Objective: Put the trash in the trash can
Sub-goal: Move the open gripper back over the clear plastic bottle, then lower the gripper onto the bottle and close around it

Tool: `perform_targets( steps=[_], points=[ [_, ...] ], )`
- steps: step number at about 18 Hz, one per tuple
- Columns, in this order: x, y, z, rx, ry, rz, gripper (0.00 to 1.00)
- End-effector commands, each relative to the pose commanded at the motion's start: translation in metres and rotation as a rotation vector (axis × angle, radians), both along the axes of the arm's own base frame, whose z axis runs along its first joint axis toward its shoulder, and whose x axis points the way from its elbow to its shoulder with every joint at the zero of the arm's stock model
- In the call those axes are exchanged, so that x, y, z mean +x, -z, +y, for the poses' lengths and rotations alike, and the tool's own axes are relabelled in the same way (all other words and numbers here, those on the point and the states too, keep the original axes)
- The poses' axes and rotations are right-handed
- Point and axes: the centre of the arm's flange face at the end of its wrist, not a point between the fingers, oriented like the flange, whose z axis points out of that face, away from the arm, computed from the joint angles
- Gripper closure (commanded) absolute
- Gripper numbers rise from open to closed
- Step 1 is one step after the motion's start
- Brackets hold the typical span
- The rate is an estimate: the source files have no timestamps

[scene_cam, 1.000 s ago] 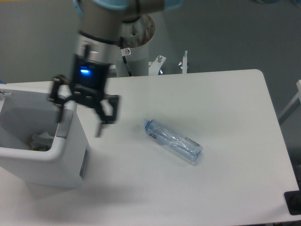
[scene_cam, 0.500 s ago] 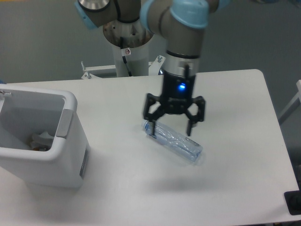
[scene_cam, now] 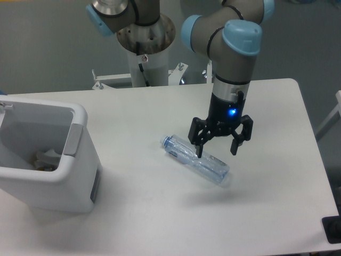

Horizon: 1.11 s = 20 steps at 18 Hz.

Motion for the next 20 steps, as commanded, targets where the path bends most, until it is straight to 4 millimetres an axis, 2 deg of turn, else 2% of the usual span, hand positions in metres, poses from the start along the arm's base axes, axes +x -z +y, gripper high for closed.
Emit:
perform_targets(
  steps=[5, 7, 10, 13, 15, 17, 20],
  points=[
    [-0.003, 0.023, -0.006, -0.093, -0.176, -0.049, 0.0],
    [-0.006, 0.04, -0.003, -0.127, -0.208, -0.069, 0.0],
    [-0.004, 0.061, 0.012, -0.19, -0.248, -0.08, 0.0],
    [0.002, 0.097, 0.025, -0.296, -0.299, -0.082, 0.0],
    [0.001, 0.112, 0.035, -0.341, -0.327, -0.073, 0.0],
    [0.001, 0.124, 0.038, -0.369, -0.357, -0.078, 0.0],
    [0.004, 0.132, 0.041, -0.393, -0.358, -0.071, 0.0]
  ],
)
